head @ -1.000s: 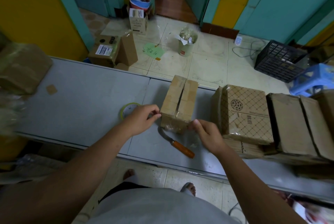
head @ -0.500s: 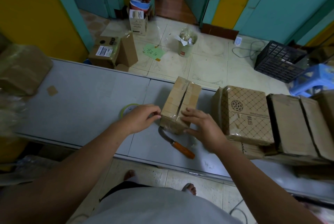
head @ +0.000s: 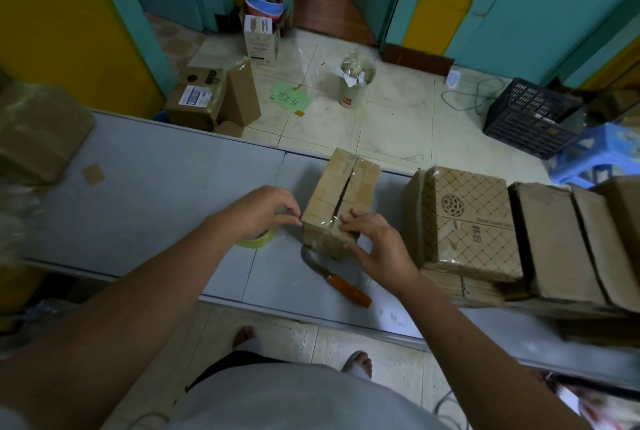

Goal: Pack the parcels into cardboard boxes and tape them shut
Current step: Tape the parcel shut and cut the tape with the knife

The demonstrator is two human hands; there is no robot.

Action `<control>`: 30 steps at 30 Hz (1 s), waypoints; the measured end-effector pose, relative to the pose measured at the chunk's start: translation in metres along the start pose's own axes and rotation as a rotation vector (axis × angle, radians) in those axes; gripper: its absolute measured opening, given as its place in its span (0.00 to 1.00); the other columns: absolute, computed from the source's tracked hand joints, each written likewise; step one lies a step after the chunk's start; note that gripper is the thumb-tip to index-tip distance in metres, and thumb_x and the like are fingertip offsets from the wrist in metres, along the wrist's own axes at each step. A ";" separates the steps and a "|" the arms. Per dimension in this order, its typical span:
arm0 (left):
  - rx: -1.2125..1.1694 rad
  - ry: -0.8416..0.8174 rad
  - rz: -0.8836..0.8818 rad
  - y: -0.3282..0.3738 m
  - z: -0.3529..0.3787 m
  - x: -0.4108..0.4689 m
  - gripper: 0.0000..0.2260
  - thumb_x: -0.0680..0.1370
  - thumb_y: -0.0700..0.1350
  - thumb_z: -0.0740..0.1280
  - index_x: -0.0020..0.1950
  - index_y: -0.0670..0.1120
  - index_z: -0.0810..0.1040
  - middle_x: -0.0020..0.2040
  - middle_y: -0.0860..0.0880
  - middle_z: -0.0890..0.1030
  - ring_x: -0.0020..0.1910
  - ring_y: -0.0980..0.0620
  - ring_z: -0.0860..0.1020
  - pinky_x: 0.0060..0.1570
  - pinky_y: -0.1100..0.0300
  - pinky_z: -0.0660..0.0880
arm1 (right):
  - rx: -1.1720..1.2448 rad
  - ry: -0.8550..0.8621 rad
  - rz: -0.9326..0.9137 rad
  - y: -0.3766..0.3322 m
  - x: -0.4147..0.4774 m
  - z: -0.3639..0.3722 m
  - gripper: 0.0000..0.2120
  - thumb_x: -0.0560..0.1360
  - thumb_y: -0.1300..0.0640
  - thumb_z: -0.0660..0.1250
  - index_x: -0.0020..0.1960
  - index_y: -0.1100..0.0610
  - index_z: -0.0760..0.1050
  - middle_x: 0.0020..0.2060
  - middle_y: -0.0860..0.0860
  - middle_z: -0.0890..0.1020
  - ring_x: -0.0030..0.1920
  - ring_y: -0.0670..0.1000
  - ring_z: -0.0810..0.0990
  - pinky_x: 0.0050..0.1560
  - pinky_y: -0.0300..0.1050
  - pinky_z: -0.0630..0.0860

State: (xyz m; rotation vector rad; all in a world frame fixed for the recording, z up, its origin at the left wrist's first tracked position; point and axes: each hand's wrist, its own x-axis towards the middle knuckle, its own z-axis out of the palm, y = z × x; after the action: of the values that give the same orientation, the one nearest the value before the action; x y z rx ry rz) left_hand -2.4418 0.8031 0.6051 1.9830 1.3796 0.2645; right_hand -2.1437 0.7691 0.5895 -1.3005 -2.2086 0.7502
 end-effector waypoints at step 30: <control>-0.564 0.200 -0.477 0.038 0.031 0.004 0.30 0.79 0.59 0.73 0.76 0.47 0.71 0.60 0.50 0.85 0.57 0.50 0.84 0.61 0.44 0.81 | 0.358 0.301 0.287 -0.013 -0.003 -0.001 0.15 0.76 0.53 0.77 0.62 0.51 0.80 0.67 0.48 0.76 0.68 0.40 0.74 0.64 0.31 0.74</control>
State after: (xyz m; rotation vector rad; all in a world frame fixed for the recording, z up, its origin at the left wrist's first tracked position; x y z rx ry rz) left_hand -2.3956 0.7860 0.6064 1.1576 1.6350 0.5657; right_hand -2.1499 0.7618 0.5982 -1.4473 -1.5865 0.9360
